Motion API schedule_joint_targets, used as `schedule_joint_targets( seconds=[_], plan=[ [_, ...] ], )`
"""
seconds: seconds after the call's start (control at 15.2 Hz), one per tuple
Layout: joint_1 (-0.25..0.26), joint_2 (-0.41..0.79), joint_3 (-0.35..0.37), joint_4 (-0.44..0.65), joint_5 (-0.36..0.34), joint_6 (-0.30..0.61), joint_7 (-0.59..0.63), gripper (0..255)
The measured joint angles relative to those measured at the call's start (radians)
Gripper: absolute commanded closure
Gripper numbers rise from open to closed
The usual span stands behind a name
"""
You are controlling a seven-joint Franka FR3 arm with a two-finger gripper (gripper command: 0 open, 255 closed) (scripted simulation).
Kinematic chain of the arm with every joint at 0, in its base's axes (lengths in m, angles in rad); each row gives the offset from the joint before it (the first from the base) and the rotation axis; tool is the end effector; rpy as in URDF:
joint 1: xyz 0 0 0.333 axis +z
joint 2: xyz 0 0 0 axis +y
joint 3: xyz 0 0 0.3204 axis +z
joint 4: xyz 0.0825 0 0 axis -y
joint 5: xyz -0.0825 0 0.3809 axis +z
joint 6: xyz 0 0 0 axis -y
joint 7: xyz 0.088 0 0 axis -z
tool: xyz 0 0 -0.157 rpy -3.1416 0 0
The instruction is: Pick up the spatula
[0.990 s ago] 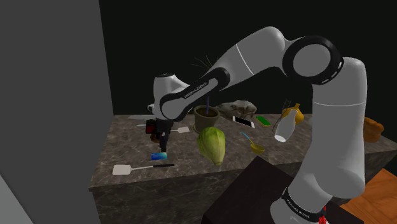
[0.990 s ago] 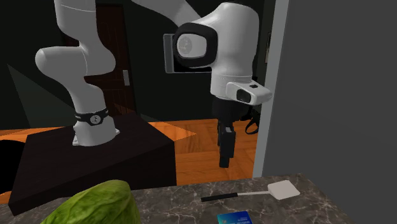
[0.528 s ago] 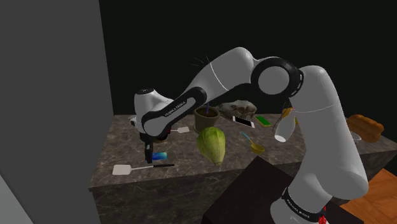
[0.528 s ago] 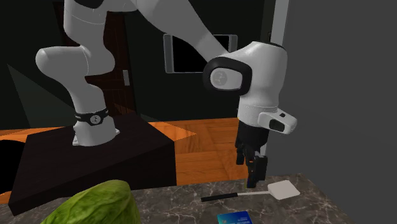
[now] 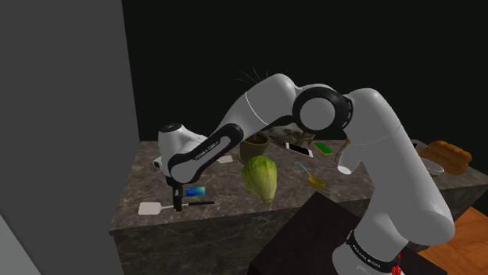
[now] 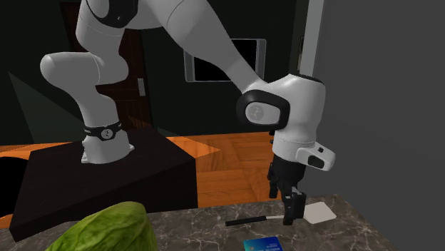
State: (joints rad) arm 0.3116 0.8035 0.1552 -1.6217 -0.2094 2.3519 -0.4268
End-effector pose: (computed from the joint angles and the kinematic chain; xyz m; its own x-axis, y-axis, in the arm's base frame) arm 0.6136 0.2905 0.1050 0.5371 0.8409 -0.0667 0.8428 -0.5383 0.0002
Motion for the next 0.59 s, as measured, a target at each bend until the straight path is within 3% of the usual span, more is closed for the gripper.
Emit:
schedule_joint_targets(
  seconds=[0.13,0.2,0.59],
  plan=[
    [0.002,0.018,-0.003,0.007,-0.003,0.011,0.002,0],
    [0.002,0.024,-0.003,0.01,-0.003,0.014,0.002,255],
    [0.003,0.029,-0.004,0.012,-0.004,0.017,0.002,255]
  ],
)
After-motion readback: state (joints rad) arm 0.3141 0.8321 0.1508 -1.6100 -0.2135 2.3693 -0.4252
